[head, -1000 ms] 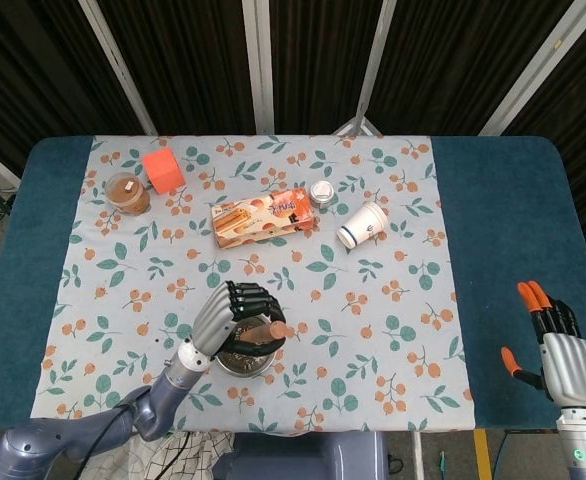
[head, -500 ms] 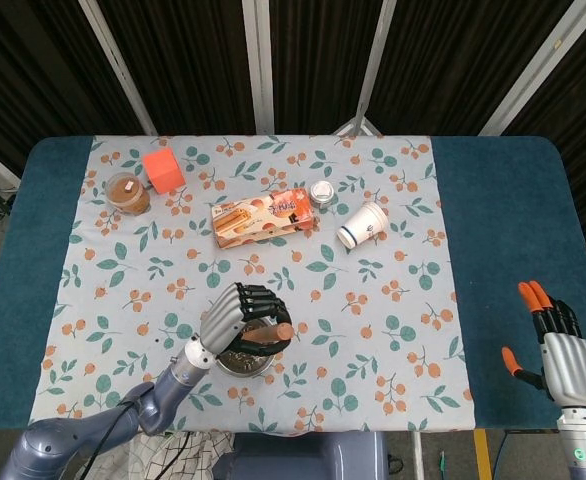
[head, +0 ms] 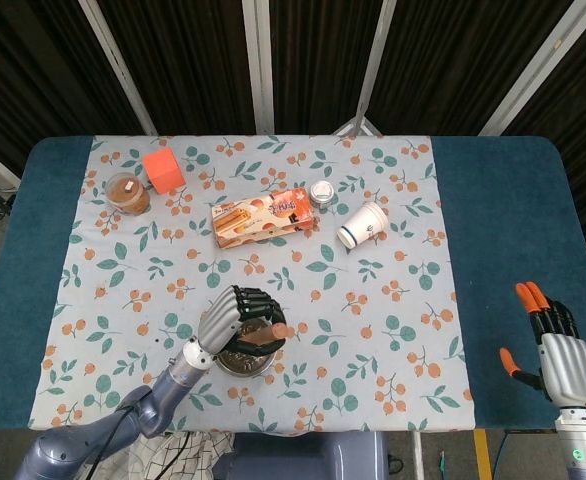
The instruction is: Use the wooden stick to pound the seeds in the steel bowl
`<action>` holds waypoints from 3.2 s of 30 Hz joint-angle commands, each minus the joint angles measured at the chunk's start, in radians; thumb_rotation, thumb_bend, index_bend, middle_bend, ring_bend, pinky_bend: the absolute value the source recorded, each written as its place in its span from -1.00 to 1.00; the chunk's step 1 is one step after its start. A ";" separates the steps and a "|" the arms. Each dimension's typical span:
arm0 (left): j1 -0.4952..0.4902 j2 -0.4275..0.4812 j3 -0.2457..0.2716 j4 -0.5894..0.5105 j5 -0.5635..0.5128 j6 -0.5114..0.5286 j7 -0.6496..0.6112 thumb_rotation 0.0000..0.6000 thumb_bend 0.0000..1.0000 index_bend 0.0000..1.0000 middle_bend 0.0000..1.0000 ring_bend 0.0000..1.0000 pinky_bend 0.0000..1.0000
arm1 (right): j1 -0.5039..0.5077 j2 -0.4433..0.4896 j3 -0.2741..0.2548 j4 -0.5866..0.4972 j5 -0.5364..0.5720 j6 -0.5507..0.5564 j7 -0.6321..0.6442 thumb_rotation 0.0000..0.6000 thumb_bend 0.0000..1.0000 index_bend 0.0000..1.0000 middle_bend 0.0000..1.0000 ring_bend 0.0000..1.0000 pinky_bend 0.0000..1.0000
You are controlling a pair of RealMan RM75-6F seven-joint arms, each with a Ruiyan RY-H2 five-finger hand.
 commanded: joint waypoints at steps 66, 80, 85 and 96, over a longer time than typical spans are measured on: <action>0.002 -0.099 0.037 0.200 -0.092 0.094 -0.178 1.00 0.60 0.28 0.54 0.25 0.46 | 0.003 -0.005 0.007 -0.009 0.014 -0.005 0.002 1.00 -0.27 -1.00 -1.00 -1.00 -1.00; -0.032 -0.099 0.025 0.157 -0.094 0.113 -0.159 1.00 0.60 0.27 0.54 0.25 0.46 | 0.004 -0.003 0.005 -0.006 0.009 -0.005 0.012 1.00 -0.27 -1.00 -1.00 -1.00 -1.00; -0.038 -0.096 0.024 0.146 -0.093 0.120 -0.157 1.00 0.60 0.27 0.54 0.25 0.46 | 0.004 -0.003 0.006 -0.004 0.012 -0.007 0.011 1.00 -0.27 -1.00 -1.00 -1.00 -1.00; -0.051 -0.048 0.016 0.081 -0.083 0.150 -0.122 1.00 0.59 0.27 0.54 0.25 0.46 | 0.003 -0.005 0.007 -0.005 0.012 -0.003 0.005 1.00 -0.27 -1.00 -1.00 -1.00 -1.00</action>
